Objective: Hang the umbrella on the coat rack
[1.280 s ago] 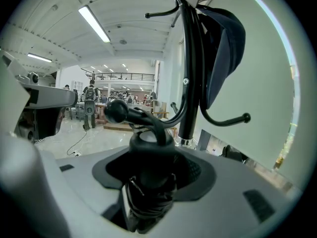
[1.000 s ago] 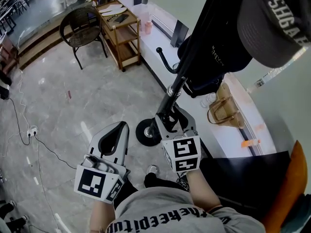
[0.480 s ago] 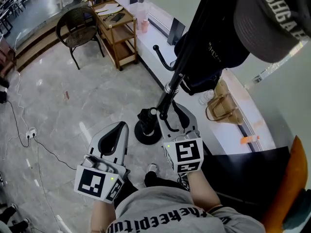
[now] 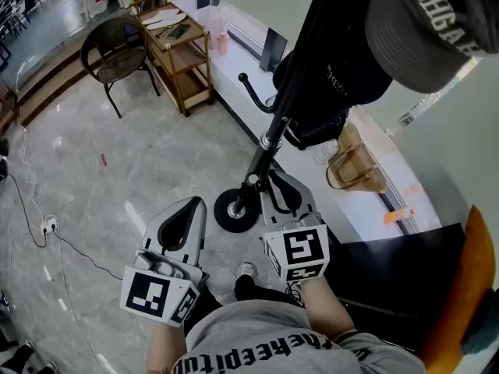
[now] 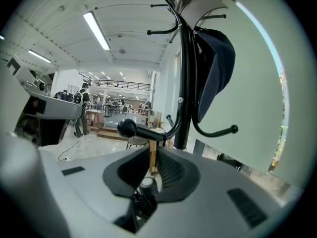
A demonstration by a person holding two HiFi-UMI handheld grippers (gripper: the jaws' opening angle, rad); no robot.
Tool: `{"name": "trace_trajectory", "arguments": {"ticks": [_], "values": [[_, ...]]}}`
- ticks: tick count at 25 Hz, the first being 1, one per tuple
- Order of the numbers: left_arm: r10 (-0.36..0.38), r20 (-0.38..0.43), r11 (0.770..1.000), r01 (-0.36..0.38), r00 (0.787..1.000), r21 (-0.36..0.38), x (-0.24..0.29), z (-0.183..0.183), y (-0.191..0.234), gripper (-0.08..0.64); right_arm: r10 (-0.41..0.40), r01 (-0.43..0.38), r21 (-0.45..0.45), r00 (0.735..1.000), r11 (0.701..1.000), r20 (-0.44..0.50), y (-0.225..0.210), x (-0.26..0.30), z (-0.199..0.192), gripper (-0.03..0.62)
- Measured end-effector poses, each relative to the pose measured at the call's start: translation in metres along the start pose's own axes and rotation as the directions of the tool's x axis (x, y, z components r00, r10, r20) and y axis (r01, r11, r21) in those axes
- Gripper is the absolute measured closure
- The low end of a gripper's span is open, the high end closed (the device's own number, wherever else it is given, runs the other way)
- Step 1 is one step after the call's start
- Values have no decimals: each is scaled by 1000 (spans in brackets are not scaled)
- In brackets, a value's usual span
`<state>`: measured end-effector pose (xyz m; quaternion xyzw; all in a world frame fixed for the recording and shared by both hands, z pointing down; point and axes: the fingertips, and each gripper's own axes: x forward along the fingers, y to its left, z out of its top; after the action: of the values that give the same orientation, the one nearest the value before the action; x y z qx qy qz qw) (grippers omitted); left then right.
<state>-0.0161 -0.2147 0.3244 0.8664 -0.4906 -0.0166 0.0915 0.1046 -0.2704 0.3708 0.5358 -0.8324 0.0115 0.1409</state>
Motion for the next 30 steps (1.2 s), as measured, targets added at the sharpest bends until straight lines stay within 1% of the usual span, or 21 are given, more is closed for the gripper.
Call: {"name": "trace_trajectory", "arguments": {"ticks": [4, 9, 14, 20, 30], "values": [[-37, -5, 999, 37, 999, 2, 2, 0, -1, 545, -7, 7, 17, 1000, 1000, 1, 4, -5, 2, 569], [-94, -10, 996, 94, 995, 8, 3, 4, -4, 545, -13, 13, 52, 1000, 999, -6, 10, -15, 5, 580], [-159, -13, 987, 159, 987, 14, 4, 7, -10, 545, -47, 48, 64, 999, 997, -12, 15, -25, 8, 580], [-237, -17, 971, 238, 971, 19, 4, 11, -17, 545, -87, 88, 78, 996, 993, -11, 22, -38, 14, 580], [-351, -31, 936, 352, 936, 22, -2, 14, -30, 545, -140, 137, 125, 990, 983, 15, 40, -65, 29, 580]]}}
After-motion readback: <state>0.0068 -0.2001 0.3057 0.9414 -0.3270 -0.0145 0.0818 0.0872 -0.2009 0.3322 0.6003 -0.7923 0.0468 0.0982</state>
